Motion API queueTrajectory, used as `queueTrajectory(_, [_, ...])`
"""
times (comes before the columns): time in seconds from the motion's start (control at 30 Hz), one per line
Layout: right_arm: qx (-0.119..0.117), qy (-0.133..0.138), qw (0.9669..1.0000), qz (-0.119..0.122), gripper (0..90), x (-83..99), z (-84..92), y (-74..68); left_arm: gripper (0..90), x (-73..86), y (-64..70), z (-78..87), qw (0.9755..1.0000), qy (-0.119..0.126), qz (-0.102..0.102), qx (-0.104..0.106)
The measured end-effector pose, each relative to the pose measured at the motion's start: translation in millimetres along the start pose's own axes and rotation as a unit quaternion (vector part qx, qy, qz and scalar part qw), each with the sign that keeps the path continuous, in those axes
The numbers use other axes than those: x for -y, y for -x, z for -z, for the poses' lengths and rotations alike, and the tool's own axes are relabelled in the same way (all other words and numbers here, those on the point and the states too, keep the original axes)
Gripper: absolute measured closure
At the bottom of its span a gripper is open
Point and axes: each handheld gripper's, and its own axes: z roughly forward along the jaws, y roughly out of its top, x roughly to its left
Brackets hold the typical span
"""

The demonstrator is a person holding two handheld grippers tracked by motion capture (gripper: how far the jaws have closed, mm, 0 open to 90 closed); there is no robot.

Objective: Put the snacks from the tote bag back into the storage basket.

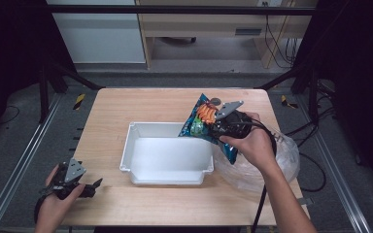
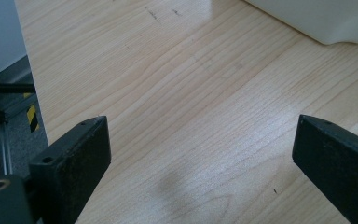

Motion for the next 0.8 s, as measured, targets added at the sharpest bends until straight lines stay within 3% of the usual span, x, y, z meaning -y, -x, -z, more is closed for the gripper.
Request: queueTrajectory(0.8, [-0.015,0.022,0.9994,0.024,42.5,-35.9,-20.3,-15.4,3.9,-2.6,-1.8,2.1,1.0,0.008,0.0,0.0])
